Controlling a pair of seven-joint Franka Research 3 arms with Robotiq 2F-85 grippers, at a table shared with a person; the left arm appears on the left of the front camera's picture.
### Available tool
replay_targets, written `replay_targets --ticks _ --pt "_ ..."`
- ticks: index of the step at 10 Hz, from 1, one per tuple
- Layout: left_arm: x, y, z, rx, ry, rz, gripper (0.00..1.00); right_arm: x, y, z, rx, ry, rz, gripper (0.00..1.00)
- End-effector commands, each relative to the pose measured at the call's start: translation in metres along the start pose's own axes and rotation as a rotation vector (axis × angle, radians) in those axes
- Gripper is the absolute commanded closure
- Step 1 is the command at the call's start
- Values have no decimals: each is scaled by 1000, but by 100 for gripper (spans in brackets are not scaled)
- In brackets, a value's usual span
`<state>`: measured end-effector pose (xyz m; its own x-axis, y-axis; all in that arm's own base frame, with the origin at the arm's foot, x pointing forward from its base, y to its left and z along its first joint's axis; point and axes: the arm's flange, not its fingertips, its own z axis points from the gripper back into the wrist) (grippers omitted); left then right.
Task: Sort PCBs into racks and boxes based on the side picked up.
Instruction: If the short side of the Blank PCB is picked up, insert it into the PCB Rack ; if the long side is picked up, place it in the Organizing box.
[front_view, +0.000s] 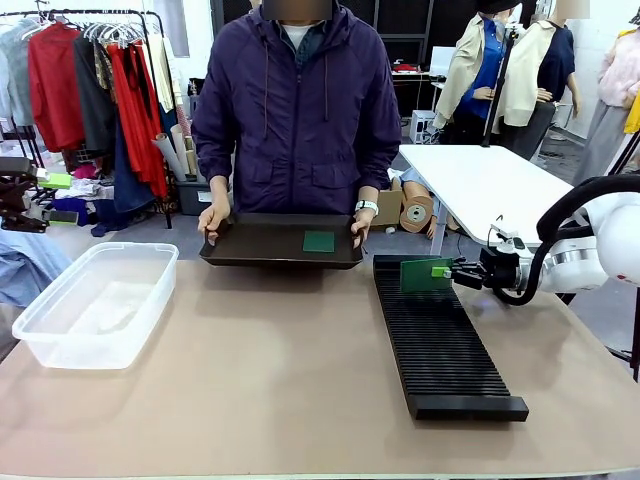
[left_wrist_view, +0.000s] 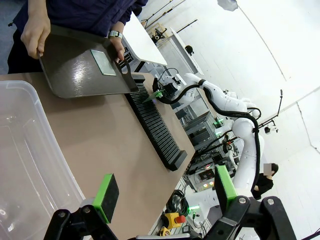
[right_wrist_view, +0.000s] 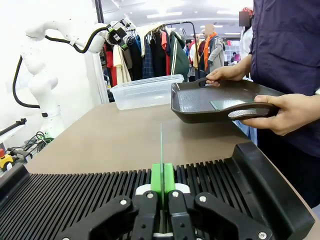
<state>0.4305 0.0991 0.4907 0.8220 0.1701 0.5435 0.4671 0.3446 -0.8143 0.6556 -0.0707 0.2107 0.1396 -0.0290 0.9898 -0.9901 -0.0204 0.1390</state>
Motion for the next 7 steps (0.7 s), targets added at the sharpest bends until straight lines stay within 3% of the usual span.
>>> replay_targets --ticks 1,7 --pt "0 -3 1 -7 1 3 0 2 0 -1 7 -2 4 100" --pt "0 -3 1 -7 1 3 0 -3 -1 -1 -19 -38 14 100"
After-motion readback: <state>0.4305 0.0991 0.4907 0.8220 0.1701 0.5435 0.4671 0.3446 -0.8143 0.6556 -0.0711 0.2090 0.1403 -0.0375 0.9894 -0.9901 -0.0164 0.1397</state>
